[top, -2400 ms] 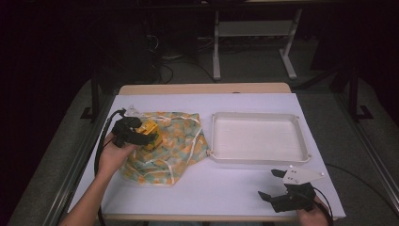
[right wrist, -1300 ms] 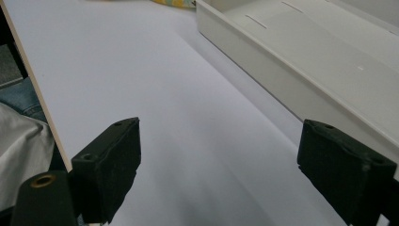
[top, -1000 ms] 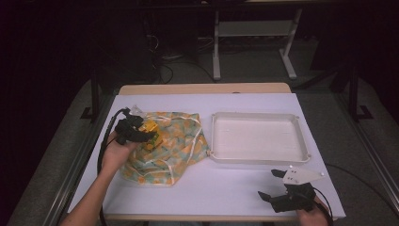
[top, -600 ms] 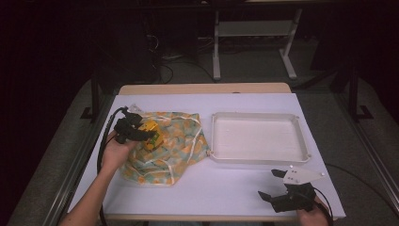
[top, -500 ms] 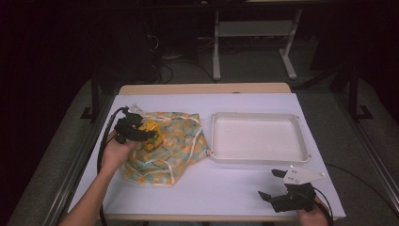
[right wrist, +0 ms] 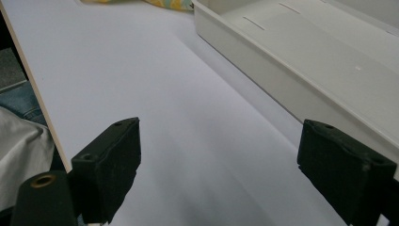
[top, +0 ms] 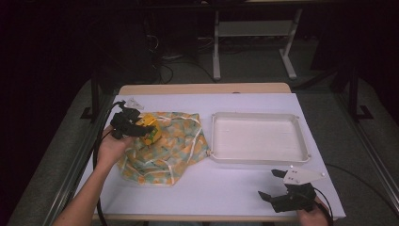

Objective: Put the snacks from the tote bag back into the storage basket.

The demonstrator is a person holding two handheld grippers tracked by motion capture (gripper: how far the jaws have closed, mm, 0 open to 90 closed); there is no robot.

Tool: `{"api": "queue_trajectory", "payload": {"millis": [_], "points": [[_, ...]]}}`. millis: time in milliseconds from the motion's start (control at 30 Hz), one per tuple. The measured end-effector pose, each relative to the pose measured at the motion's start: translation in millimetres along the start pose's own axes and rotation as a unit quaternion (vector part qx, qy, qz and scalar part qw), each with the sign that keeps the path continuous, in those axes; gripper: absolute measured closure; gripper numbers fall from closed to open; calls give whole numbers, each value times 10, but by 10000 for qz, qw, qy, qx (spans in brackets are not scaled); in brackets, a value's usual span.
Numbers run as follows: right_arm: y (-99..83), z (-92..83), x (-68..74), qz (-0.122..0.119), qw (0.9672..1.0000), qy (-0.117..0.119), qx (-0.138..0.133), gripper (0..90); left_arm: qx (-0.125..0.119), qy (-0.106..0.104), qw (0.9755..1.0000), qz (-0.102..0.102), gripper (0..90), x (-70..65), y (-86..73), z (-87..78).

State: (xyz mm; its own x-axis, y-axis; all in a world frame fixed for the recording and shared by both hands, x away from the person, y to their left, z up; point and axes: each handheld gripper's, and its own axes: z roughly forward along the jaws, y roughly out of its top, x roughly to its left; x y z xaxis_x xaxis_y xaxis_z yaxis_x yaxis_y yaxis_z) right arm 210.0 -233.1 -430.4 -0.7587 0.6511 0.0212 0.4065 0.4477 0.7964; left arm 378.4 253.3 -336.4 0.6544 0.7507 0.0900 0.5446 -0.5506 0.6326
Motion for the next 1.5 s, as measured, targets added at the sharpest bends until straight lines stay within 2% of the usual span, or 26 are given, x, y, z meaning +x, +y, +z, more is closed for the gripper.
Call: {"api": "queue_trajectory", "payload": {"millis": [333,1133,1433,1500], "points": [[-1,-4,-3,28,10000,4,-26,134,-39,-36,10000,81,502,16,60,-101],[-2,-10,-2,33,10000,6,-45,135,-100,-53,9996,240,502,-6,175,-226],[-2,-6,-2,36,10000,12,-50,134,-102,-82,9990,433,502,-36,229,-284],[-2,-7,-1,33,10000,9,-53,135,-82,-109,9985,539,502,-53,258,-310]]}}
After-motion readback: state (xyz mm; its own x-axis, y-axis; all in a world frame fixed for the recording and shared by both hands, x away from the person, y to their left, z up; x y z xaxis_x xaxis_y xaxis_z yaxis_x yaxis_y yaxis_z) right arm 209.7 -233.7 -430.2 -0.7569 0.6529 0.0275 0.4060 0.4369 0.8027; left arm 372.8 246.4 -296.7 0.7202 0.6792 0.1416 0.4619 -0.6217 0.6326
